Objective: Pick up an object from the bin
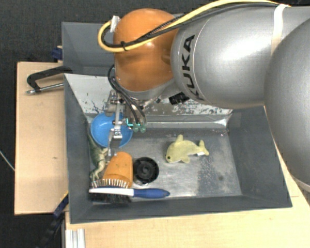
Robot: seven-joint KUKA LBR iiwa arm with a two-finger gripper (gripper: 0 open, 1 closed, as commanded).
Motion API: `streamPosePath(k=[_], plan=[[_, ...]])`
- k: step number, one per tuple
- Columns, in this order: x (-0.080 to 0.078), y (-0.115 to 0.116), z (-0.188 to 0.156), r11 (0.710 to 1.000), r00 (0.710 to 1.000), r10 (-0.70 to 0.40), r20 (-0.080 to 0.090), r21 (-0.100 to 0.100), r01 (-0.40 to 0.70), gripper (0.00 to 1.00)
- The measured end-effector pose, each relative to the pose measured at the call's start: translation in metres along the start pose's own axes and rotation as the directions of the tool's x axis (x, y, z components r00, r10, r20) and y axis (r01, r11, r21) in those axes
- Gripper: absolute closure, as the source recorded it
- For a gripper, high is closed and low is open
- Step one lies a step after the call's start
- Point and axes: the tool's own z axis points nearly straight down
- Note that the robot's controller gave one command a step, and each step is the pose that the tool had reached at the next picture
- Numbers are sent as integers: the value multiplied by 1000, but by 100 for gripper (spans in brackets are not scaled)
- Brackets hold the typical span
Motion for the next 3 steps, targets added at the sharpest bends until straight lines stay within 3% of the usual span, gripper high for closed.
streamPosePath(k=[1, 2, 3], plan=[[18, -22, 128, 984, 984, -178, 8, -1, 178, 0], [15, -24, 123, 985, 985, -174, 17, 1, 174, 100], [-1, -14, 26, 988, 988, -155, 22, -3, 155, 100]])
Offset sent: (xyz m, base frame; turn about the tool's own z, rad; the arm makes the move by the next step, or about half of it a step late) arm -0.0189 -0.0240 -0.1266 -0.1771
